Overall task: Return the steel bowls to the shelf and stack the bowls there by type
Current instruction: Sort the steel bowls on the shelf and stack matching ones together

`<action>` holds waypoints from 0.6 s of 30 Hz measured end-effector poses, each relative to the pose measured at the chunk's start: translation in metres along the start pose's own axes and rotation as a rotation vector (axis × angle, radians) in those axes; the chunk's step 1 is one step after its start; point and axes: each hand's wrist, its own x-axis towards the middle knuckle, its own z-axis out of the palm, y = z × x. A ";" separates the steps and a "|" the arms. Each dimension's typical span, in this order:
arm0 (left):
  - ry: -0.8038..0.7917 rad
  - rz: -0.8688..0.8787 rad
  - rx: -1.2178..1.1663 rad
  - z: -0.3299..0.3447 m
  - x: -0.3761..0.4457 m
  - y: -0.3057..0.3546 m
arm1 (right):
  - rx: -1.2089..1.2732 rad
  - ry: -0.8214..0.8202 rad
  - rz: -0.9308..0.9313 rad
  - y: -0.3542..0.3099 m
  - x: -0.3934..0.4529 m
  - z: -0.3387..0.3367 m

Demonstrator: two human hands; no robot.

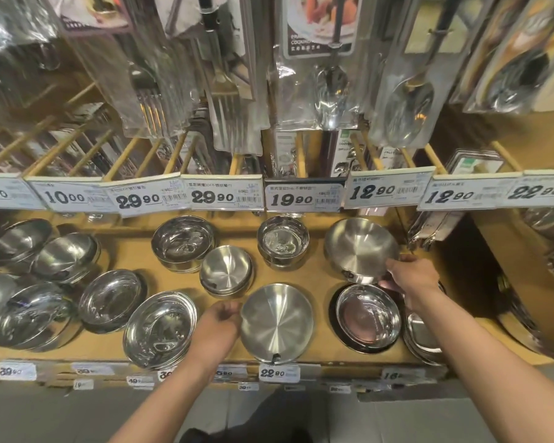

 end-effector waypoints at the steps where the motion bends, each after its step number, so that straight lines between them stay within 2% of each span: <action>1: 0.004 0.005 -0.002 0.001 0.001 0.001 | 0.001 -0.013 -0.016 -0.001 -0.006 0.000; 7: -0.033 0.074 -0.073 0.008 -0.005 0.016 | -0.030 -0.176 -0.112 0.000 -0.054 0.015; 13: -0.053 -0.002 -0.210 -0.002 -0.010 0.015 | -0.074 -0.414 -0.145 0.032 -0.103 0.052; 18: -0.034 0.041 0.038 -0.009 -0.010 0.001 | -0.178 -0.424 -0.137 0.060 -0.112 0.073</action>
